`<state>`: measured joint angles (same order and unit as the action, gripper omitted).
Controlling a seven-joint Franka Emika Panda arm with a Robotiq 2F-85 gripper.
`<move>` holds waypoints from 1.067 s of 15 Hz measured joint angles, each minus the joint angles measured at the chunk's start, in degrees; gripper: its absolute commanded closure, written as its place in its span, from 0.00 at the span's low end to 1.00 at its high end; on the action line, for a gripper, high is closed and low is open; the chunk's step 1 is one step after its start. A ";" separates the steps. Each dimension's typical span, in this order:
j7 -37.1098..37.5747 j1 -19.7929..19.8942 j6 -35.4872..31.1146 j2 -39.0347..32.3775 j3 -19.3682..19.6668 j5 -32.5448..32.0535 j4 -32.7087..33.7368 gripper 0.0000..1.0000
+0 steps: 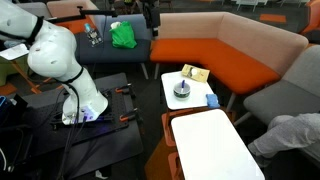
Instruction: Move the mug from the left table to the right table
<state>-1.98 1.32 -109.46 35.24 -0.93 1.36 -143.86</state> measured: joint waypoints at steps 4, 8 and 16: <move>0.00 0.00 -0.23 -0.06 0.00 0.00 0.00 0.00; -0.10 -0.03 -4.48 -4.66 1.38 1.76 -0.02 0.00; -8.72 -0.05 -23.11 -33.85 6.44 13.86 5.73 0.00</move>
<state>-10.70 1.27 -132.57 1.39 5.51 15.22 -138.13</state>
